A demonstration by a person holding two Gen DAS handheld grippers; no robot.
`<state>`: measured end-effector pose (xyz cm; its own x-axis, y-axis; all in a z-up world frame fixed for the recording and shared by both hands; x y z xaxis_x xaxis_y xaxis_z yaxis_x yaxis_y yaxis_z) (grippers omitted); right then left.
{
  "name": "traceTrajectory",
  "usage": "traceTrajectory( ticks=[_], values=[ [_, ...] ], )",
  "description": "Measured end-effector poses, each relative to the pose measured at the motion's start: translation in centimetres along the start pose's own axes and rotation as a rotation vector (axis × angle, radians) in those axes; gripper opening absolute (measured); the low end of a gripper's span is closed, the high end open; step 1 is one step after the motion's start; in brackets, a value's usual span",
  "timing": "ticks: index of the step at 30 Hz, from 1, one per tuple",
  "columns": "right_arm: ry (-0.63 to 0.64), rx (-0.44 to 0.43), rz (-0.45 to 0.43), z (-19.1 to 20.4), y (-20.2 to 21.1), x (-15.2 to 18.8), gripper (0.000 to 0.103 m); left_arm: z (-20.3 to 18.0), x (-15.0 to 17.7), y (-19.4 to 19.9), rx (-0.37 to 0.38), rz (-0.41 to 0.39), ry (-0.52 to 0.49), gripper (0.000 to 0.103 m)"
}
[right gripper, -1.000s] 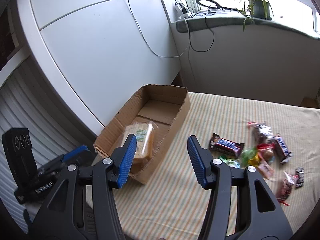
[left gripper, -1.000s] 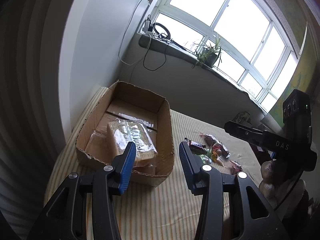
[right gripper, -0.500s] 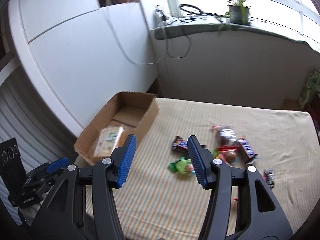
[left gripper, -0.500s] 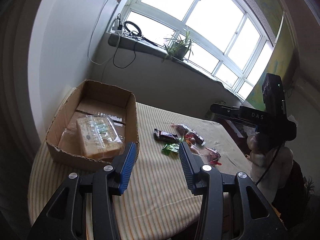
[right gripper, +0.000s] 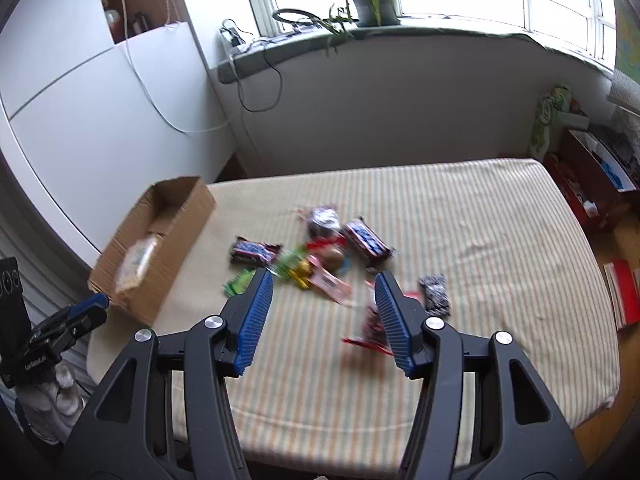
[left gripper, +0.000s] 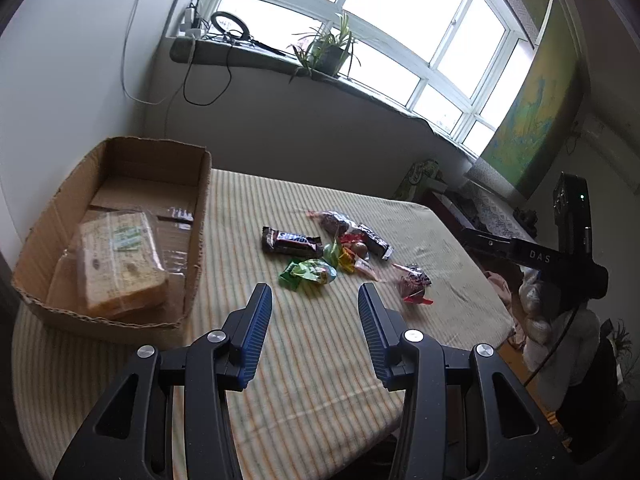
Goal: Organize snacks
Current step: 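Move the right gripper back to the red-and-clear candy bag, then grasp the red-and-clear candy bag with the right gripper while the left grasps the green-wrapped candy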
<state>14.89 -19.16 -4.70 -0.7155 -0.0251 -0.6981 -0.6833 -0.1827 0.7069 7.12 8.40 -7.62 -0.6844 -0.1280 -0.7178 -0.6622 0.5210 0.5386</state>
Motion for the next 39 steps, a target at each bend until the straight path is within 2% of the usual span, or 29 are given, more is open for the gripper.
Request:
traceTrajectory(
  ticks=[5,8,14,24,29,39],
  values=[
    [0.027,0.025,0.04,-2.9,-1.8,2.3,0.056,-1.7,1.1,-4.3,-0.015,0.053,0.022,0.043],
    [0.057,0.017,0.062,-3.2,-3.0,3.4,0.056,-2.6,1.5,-6.2,-0.023,0.08,0.031,0.043],
    [0.093,0.017,0.098,-3.3,-4.8,4.6,0.056,-2.6,1.8,-9.0,-0.09,0.1,0.07,0.044],
    [0.068,-0.018,0.147,-4.0,-7.6,4.7,0.056,-2.6,1.4,-13.2,-0.189,0.163,0.011,0.044],
    [0.061,-0.029,0.155,-3.9,-8.5,4.2,0.056,-2.4,0.7,-14.3,-0.223,0.166,-0.006,0.044],
    [0.057,-0.029,0.187,-3.6,-10.4,3.6,0.056,-3.3,0.6,-16.5,-0.286,0.187,-0.122,0.044]
  ],
)
Point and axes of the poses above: each gripper's, at about its wrist camera, not at the fingertips, and y roughly against the way its jaws point, z to its left, x to its underside, the point moved 1 cm from there along -y, roughly the way its jaws point, and after that the axes turned 4 degrees about x, right-handed, at the moved point
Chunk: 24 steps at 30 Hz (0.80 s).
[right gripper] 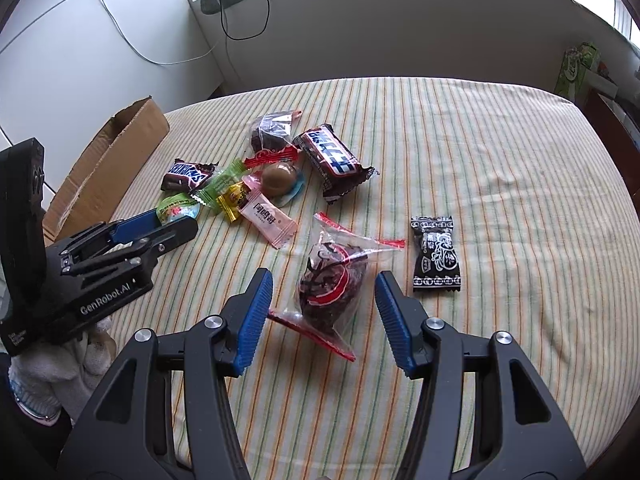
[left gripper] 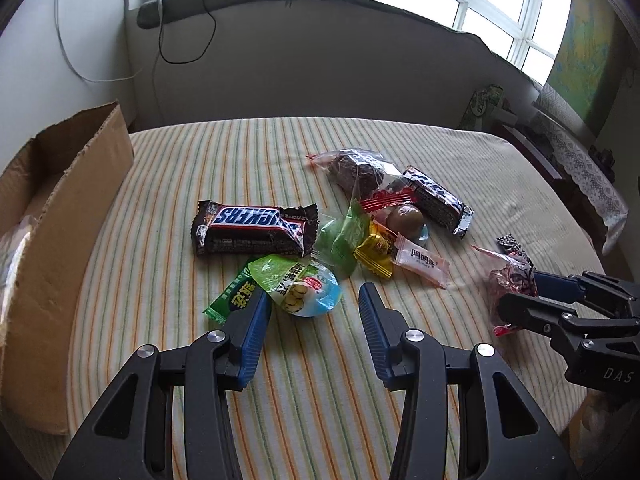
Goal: Organize snacks
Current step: 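Grasp the red-and-clear candy bag with the right gripper while the left grasps the green-wrapped candy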
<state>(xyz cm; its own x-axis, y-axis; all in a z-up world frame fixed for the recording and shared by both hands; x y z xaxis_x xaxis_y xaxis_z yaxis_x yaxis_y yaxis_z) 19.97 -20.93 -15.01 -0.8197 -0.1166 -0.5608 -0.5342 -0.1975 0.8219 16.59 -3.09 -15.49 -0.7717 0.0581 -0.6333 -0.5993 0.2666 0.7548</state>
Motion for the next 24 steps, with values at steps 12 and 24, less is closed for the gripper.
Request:
traceTrajectory(
  ticks=[12,24],
  values=[
    [0.012,0.03,0.028,-0.2,-1.2,-0.3,0.056,0.2,-0.3,-0.8,-0.02,0.012,0.0,0.032],
    [-0.015,0.015,0.022,-0.9,-0.5,0.3,0.034,1.0,-0.2,0.3,0.02,-0.021,0.038,0.03]
  ],
)
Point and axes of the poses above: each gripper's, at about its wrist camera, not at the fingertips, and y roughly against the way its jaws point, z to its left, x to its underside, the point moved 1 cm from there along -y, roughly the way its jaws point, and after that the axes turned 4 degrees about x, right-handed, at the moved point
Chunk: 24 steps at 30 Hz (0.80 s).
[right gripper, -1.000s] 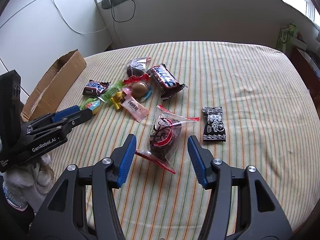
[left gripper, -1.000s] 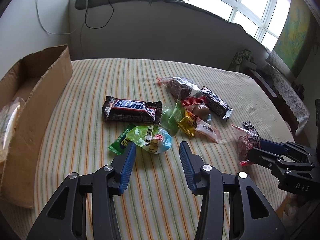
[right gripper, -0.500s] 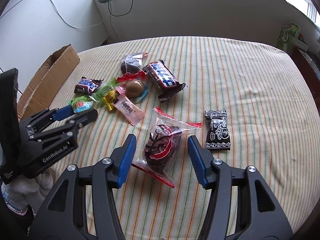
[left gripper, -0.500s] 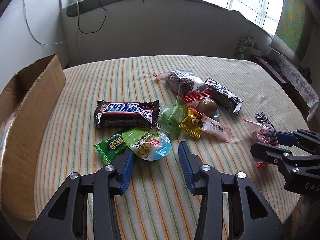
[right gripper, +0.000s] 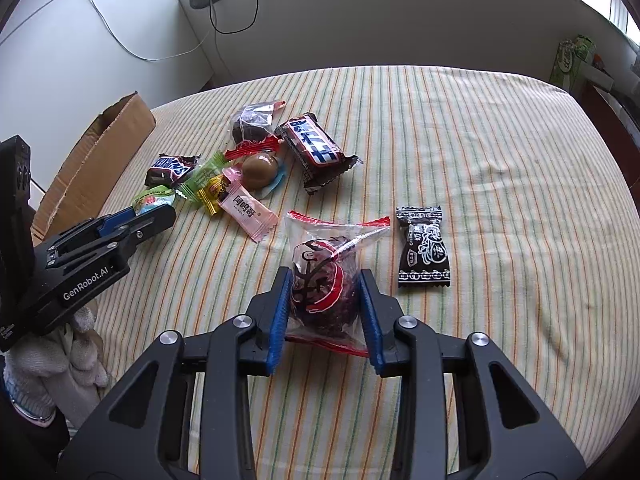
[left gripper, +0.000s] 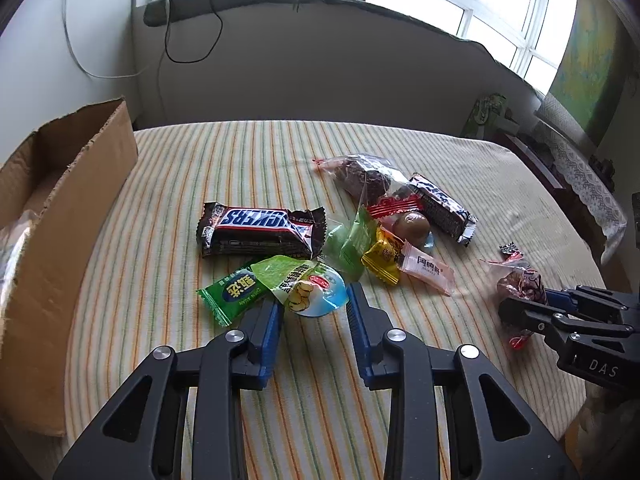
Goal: Organize snacks
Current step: 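Grasp the red-and-clear candy bag with the right gripper while the left grasps the green-wrapped candy, then carry both candies into the cardboard box and open both grippers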
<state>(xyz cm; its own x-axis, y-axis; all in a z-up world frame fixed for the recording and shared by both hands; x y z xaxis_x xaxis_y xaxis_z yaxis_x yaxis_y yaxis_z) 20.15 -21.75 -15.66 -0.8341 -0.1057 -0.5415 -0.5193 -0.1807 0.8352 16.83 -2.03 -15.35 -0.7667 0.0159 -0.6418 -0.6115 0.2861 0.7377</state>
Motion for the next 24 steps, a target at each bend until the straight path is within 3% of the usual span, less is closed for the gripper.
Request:
traceTrajectory(
  ticks=[13,24],
  values=[
    [0.025,-0.02,-0.074,1.5,3.6,-0.8,0.034,0.4,-0.5,3.8,0.028,-0.077,0.007,0.029],
    [0.09,-0.056,-0.128,5.3,5.3,-2.7,0.034,2.3,-1.5,7.0,0.012,-0.163,0.048,0.029]
  ],
)
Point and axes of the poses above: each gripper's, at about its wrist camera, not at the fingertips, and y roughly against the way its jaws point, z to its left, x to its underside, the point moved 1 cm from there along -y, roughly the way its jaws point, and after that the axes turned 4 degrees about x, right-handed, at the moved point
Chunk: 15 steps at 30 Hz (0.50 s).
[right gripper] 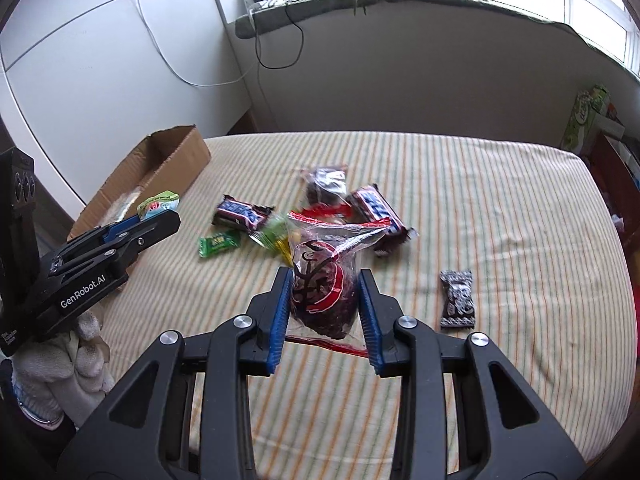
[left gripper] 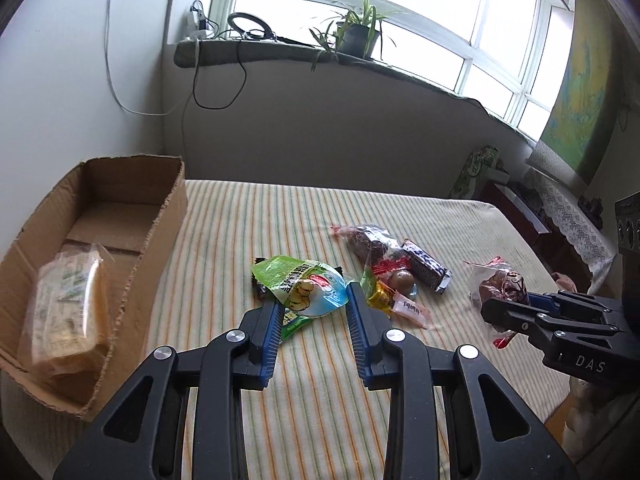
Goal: Organize snacks
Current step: 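Carry both candies into the cardboard box and open both grippers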
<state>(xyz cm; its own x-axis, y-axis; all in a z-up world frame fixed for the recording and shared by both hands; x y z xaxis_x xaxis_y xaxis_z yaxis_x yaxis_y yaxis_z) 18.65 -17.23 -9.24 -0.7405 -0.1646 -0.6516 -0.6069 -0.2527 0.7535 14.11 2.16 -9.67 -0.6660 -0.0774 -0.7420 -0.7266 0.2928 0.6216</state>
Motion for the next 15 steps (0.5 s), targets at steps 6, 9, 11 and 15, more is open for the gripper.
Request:
traceTrajectory(
  ticks=[6,9,11,15],
  values=[
    [0.052,-0.031,-0.035,2.9,0.2,-2.2,0.034,2.3,-0.8,2.1,-0.027,-0.048,0.032,0.029],
    [0.078,-0.046,-0.05,4.4,0.2,-3.1,0.034,3.6,-1.2,3.0,-0.045,-0.066,0.051,0.029],
    [0.094,-0.056,-0.058,5.5,0.1,-3.8,0.034,4.5,-1.4,3.6,-0.058,-0.078,0.059,0.029],
    [0.131,-0.078,-0.07,7.9,-0.5,-5.1,0.034,6.4,-1.6,4.6,-0.083,-0.1,0.084,0.029]
  ],
)
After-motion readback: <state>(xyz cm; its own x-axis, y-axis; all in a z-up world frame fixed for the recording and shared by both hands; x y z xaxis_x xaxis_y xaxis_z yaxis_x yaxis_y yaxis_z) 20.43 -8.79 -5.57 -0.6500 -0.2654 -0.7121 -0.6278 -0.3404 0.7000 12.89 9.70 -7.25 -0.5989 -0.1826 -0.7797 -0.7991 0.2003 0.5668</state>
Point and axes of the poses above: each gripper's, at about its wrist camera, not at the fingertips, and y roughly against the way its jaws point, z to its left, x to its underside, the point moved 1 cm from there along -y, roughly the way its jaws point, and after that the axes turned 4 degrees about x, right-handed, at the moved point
